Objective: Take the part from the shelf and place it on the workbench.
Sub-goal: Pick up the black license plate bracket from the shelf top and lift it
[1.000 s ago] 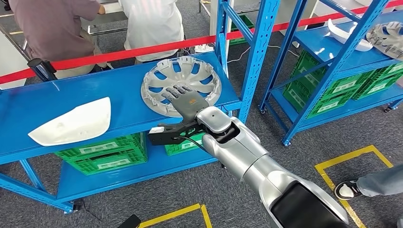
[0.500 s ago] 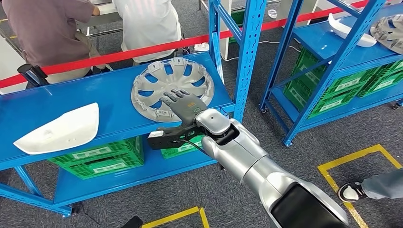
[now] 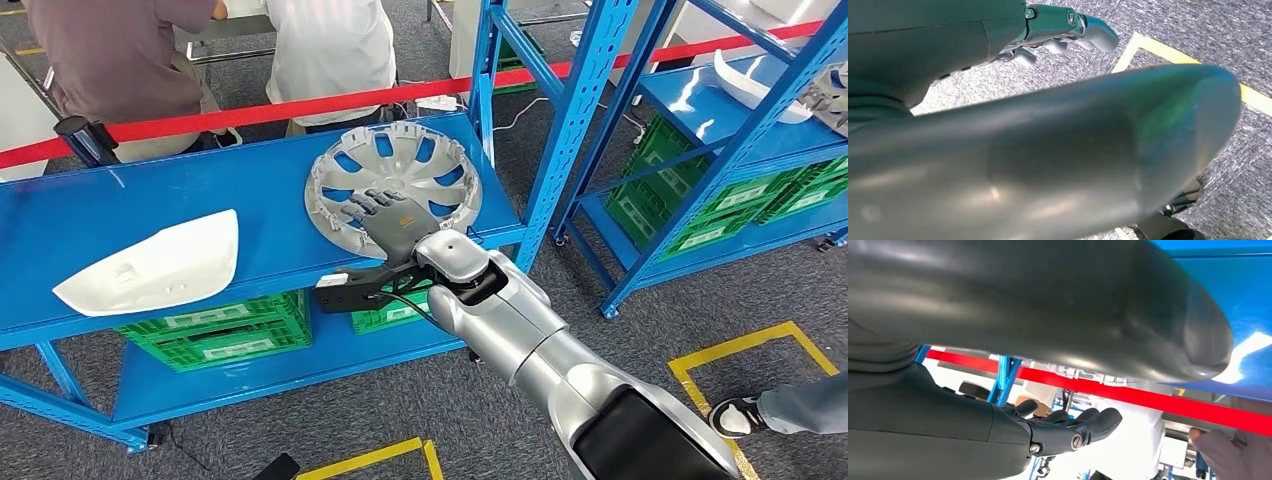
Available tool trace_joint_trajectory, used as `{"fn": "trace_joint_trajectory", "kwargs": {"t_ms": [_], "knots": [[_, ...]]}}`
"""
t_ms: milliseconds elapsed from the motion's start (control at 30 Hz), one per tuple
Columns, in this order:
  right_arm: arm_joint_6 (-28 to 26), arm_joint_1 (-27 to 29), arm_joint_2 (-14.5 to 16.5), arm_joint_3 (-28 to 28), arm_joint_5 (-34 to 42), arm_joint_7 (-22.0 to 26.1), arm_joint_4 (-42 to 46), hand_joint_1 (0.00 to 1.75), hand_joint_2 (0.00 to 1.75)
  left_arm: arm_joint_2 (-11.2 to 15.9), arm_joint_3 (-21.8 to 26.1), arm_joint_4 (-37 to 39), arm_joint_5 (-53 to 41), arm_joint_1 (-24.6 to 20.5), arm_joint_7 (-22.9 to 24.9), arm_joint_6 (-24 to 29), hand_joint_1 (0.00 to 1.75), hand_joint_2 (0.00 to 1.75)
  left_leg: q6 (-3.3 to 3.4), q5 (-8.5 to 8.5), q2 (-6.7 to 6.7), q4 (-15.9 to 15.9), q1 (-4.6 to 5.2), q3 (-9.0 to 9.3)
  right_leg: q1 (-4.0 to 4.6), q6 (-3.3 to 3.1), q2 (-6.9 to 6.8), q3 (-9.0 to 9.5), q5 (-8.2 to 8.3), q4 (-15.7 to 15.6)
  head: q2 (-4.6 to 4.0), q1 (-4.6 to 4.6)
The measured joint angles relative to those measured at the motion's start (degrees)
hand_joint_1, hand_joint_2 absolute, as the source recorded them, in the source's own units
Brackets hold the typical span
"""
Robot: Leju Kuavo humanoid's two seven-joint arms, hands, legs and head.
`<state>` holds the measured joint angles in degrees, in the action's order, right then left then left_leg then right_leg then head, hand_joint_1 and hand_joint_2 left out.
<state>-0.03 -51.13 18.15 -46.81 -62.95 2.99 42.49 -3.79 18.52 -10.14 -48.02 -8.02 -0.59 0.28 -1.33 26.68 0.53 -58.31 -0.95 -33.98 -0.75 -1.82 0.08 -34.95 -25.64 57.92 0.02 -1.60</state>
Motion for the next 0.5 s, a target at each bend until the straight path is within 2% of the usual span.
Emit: {"fn": "trace_joint_trajectory", "kwargs": {"t_ms": [133,167,233,300,333,400,433,467,500], "knots": [[-0.01,-0.02,0.16,-0.07,0.03,-1.01,0.0,0.0,0.0,0.04,0.02,-0.01,-0.05,-0.04,0.08,-0.02,0.0,0.0,0.8,0.32,-0.06,-0.4,0.52,-0.26,-0.52,2.62,-0.07,0.16,0.01,-0.53,0.0,-0.03],[-0.01,-0.02,0.22,-0.08,0.02,-1.21,-0.01,0.0,0.0,0.05,0.03,-0.02,-0.09,-0.05,0.11,-0.02,0.0,0.0,1.06,0.42,-0.08,-0.37,0.58,-0.33,-0.63,3.13,-0.07,0.19,0.1,-0.42,0.0,-0.03],[0.0,-0.05,0.34,-0.09,0.02,-1.37,-0.02,0.0,0.0,0.08,0.05,-0.04,-0.17,-0.06,0.14,-0.02,0.0,0.0,1.78,0.54,-0.1,-0.06,0.53,-0.05,-0.8,3.75,-0.1,0.15,0.14,0.07,0.0,-0.02],[0.01,-0.2,0.43,-0.1,0.03,-1.39,-0.02,0.0,0.0,0.08,0.07,-0.06,-0.29,-0.09,0.13,-0.02,0.0,0.0,2.45,0.58,-0.13,0.3,0.37,0.61,-0.81,3.78,-0.13,-1.04,-1.02,2.59,0.0,0.07],[0.01,-0.27,0.44,-0.1,0.03,-1.39,-0.02,0.0,0.0,0.08,0.08,-0.07,-0.38,-0.11,0.13,-0.02,0.0,0.0,2.66,0.61,-0.14,0.4,0.35,0.89,-0.74,3.68,-0.12,-2.61,-2.33,5.44,0.0,0.12],[0.06,-0.29,0.35,-0.1,0.04,-1.41,-0.05,0.0,0.0,0.11,0.14,-0.07,-0.5,-0.14,0.14,-0.03,0.0,0.0,2.84,0.88,-0.1,0.38,0.51,1.2,-0.51,3.43,-0.08,-6.98,-5.22,13.02,0.0,0.2],[0.1,-0.21,0.26,-0.1,0.05,-1.42,-0.08,0.0,0.0,0.14,0.19,-0.07,-0.52,-0.11,0.14,-0.03,0.0,0.0,2.85,1.1,-0.04,0.35,0.64,1.39,-0.41,3.23,-0.08,-8.95,-5.93,15.89,0.0,0.2],[0.14,-0.13,0.18,-0.1,0.06,-1.43,-0.11,0.0,0.0,0.15,0.25,-0.07,-0.53,-0.08,0.15,-0.03,0.0,0.0,2.78,1.4,0.05,0.31,0.76,1.69,-0.29,2.95,-0.08,-9.95,-5.48,16.67,0.0,0.21],[0.17,-0.07,0.12,-0.11,0.07,-1.44,-0.14,0.0,0.0,0.16,0.3,-0.07,-0.54,-0.05,0.15,-0.03,0.0,0.0,2.65,1.75,0.17,0.28,0.86,2.11,-0.13,2.53,-0.07,-9.84,-3.93,15.29,0.0,0.21]]}}
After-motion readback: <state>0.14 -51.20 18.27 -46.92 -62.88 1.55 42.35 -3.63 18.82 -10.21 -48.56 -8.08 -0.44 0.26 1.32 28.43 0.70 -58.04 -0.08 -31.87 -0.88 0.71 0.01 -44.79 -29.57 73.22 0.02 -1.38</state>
